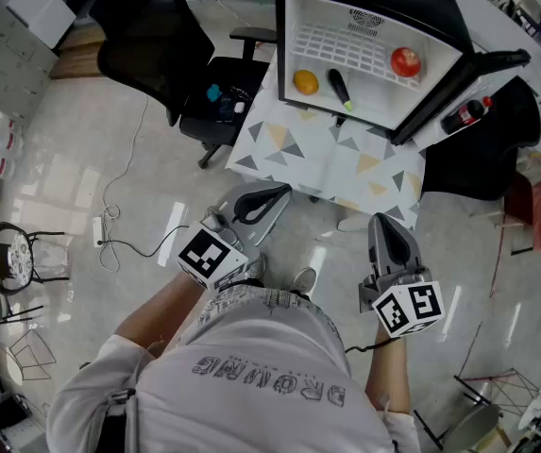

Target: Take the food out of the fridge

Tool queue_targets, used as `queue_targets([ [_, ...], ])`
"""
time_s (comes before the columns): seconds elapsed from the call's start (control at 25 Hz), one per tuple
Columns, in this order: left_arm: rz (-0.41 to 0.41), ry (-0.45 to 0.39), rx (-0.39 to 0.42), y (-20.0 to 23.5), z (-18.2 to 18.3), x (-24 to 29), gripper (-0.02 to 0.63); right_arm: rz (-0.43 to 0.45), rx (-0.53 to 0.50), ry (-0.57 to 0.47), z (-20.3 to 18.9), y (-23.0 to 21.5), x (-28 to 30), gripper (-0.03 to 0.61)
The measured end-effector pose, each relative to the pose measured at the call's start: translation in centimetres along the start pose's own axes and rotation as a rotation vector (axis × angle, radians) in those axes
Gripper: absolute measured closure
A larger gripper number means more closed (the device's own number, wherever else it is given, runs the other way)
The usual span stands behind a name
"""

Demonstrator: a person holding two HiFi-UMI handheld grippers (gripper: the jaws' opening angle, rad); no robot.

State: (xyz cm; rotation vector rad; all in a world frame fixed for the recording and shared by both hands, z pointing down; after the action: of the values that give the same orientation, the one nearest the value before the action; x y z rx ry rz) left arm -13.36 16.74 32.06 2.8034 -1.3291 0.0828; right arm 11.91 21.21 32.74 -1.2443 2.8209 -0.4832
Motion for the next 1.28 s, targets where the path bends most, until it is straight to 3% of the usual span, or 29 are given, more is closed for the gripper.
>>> queue_targets([
  [0.52,0.014,0.006,0.002,-1.6,-0.3,0.2,0.607,-0.028,-0.007,0.008,-0.4,-1.0,-1.0,0.586],
  [1.28,0.082,0.026,0.013,-7.5,-1.0,1.1,0.607,0.006,0.019,-0.017,-1.5,-4.9,-6.2,0.585],
])
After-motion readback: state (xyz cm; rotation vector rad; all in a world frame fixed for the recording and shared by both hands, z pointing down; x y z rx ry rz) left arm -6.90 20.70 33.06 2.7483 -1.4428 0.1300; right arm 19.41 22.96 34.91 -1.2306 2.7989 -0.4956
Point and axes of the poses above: the fingertips, and each gripper's own axes: x forward along the fingers, y to its left, z out of its top, the point moved 8 cm from there along -x, backward along the fingers, and after that the axes turned 14 degrees about z, right-handed, at the moved point
